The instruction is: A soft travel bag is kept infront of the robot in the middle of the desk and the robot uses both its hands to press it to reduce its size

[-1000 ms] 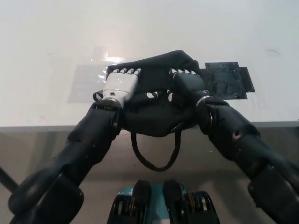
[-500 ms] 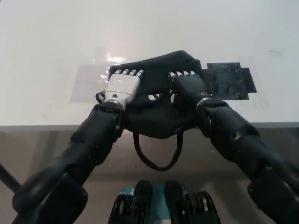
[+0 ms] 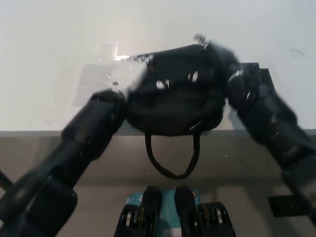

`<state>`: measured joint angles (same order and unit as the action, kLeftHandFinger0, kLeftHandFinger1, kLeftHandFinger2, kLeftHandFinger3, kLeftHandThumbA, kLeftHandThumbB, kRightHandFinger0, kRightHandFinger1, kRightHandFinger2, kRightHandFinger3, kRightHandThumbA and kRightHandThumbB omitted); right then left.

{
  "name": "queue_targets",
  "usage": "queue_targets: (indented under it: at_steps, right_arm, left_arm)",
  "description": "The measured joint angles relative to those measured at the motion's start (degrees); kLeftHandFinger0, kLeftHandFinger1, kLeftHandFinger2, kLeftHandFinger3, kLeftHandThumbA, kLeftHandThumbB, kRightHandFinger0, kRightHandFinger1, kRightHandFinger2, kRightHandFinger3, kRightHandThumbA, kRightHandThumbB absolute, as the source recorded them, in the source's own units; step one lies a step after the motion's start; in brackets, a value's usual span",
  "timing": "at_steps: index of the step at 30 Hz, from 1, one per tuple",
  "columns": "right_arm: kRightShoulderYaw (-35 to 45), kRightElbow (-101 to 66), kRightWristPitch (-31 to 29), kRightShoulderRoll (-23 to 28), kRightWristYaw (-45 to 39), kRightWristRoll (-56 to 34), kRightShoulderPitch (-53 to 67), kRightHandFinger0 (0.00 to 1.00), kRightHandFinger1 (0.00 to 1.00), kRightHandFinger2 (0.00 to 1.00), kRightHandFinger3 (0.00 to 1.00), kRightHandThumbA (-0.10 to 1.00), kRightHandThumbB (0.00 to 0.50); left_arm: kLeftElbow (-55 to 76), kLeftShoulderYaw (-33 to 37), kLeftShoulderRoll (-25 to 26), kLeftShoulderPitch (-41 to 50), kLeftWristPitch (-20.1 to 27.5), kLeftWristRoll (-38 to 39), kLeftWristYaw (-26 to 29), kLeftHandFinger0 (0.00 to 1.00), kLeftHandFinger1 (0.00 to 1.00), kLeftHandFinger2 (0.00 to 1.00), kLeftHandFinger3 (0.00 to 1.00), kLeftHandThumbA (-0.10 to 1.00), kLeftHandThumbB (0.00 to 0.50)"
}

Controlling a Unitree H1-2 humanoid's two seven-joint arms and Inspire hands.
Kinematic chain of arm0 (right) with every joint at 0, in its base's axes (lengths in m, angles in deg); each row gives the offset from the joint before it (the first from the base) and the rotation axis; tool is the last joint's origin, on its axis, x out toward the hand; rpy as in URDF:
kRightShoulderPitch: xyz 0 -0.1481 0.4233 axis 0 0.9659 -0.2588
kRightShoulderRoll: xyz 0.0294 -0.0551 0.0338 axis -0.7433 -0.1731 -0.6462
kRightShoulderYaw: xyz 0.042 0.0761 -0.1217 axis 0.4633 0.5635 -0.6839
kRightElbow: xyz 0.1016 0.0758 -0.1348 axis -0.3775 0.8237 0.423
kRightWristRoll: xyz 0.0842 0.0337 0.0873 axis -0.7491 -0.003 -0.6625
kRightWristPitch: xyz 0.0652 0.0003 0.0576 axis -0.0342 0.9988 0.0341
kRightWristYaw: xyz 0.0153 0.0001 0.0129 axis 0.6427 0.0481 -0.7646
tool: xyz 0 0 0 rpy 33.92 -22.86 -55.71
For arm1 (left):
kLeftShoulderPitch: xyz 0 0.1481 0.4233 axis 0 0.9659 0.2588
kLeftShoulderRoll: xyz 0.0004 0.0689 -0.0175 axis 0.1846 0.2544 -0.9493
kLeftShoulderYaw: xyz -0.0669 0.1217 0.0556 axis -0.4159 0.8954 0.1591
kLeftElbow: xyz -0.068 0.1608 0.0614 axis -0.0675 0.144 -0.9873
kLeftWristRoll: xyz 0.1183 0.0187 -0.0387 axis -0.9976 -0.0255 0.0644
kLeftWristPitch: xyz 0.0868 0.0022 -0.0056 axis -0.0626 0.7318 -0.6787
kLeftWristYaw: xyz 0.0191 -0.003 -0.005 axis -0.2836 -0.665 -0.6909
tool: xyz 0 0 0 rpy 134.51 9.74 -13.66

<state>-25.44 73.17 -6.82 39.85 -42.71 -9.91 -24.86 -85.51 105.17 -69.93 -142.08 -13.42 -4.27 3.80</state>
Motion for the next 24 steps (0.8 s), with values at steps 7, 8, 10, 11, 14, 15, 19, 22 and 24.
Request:
queue_targets:
  at_steps: [7, 8, 10, 11, 14, 15, 19, 22, 24]
  right_arm:
    - [10.30, -15.36, 2.65, 3.13, -3.93, -5.52, -2.80, 1.00, 1.00, 1.00, 1.00, 1.00, 0.225]
    - [11.33, -18.07, 3.30, 3.45, -4.53, -6.18, -2.81, 1.00, 1.00, 1.00, 1.00, 1.00, 0.225]
    - [13.05, -22.54, 4.54, 3.82, -5.40, -7.33, -2.74, 1.00, 1.00, 1.00, 1.00, 1.00, 0.252]
    - [13.66, -24.86, 5.21, 3.98, -5.84, -7.85, -2.64, 1.00, 1.00, 1.00, 1.00, 1.00, 0.266]
    - [14.71, -31.83, 7.32, 4.25, -6.75, -8.65, -2.02, 1.00, 1.00, 1.00, 1.00, 1.00, 0.280]
    - [14.92, -34.13, 7.96, 4.29, -7.05, -8.90, -1.69, 1.00, 1.00, 1.00, 1.00, 1.00, 0.266]
    - [15.53, -43.23, 9.98, 4.42, -8.31, -9.75, 0.80, 1.00, 1.00, 1.00, 1.00, 1.00, 0.230]
    - [15.61, -49.21, 11.07, 4.43, -8.94, -10.16, 3.66, 1.00, 1.00, 1.00, 1.00, 1.00, 0.212]
    - [15.61, -53.55, 11.79, 4.42, -9.37, -10.37, 6.25, 1.00, 1.00, 1.00, 1.00, 1.00, 0.229]
  left_arm:
    - [11.05, -6.94, 4.47, -5.83, -0.05, 3.37, -3.85, 1.00, 1.00, 1.00, 1.00, 1.00, 0.100]
    - [13.56, -7.96, 5.22, -6.77, -0.19, 3.76, -4.47, 1.00, 1.00, 1.00, 1.00, 1.00, 0.103]
    - [16.96, -9.52, 6.15, -7.75, -0.55, 4.29, -5.51, 1.00, 1.00, 1.00, 1.00, 1.00, 0.105]
    - [18.65, -10.16, 6.61, -8.17, -0.75, 4.53, -5.97, 1.00, 1.00, 1.00, 1.00, 1.00, 0.103]
    - [23.02, -12.10, 7.66, -8.30, -1.11, 5.31, -7.08, 1.00, 1.00, 1.00, 1.00, 1.00, 0.104]
    - [24.53, -12.74, 7.96, -8.02, -1.29, 5.57, -7.49, 1.00, 1.00, 1.00, 1.00, 1.00, 0.100]
    - [31.90, -14.81, 9.32, -5.37, -2.03, 6.38, -9.39, 1.00, 1.00, 1.00, 1.00, 1.00, 0.088]
    - [37.51, -16.38, 9.95, -2.16, -2.58, 7.12, -10.57, 1.00, 1.00, 1.00, 1.00, 1.00, 0.105]
    - [42.05, -17.60, 10.07, 1.00, -3.04, 8.00, -11.40, 1.00, 1.00, 1.00, 1.00, 1.00, 0.117]
